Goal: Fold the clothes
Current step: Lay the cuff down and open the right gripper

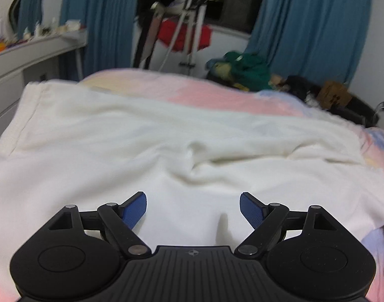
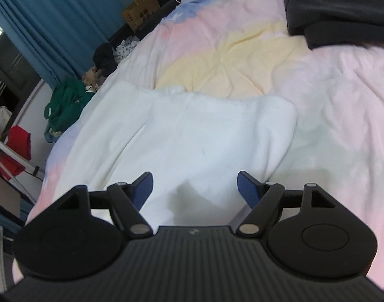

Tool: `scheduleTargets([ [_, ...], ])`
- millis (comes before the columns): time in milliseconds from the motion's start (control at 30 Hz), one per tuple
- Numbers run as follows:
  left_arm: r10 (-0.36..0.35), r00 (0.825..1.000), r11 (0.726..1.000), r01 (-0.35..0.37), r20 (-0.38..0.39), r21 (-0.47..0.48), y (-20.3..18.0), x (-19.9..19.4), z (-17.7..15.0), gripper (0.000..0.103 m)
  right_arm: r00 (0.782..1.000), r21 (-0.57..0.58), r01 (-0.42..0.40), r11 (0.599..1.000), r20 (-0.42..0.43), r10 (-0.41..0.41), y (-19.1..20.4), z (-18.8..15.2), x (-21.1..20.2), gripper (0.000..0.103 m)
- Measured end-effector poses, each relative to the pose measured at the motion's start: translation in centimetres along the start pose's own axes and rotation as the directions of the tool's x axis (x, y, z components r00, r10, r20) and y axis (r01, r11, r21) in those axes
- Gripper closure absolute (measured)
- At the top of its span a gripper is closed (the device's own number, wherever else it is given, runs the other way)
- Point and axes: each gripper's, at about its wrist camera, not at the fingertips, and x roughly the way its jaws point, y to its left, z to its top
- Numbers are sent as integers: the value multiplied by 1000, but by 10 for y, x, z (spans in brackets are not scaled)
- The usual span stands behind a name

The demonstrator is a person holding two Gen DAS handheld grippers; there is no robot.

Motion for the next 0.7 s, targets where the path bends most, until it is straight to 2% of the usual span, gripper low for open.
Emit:
scheduleTargets([
  [100,-10,1000,1000,9,-11,-21,0,-12,-8,19,998,-2,-33,999,-44,33,3,-7,-1,27],
  [267,18,1000,1000,-18,2,-14,-2,-24,-7,15,995,-32,-58,998,-78,55,10,-11,4,26],
  [400,38,999,998,-38,6,-45,1,-24,-5,4,999,-100,-31,995,-47,27,18,-11,8,27],
  [700,62,997,988,-68,-45,-138,17,-12,-5,3,997,-71,-14,997,-76,9,13,-11,28,26],
])
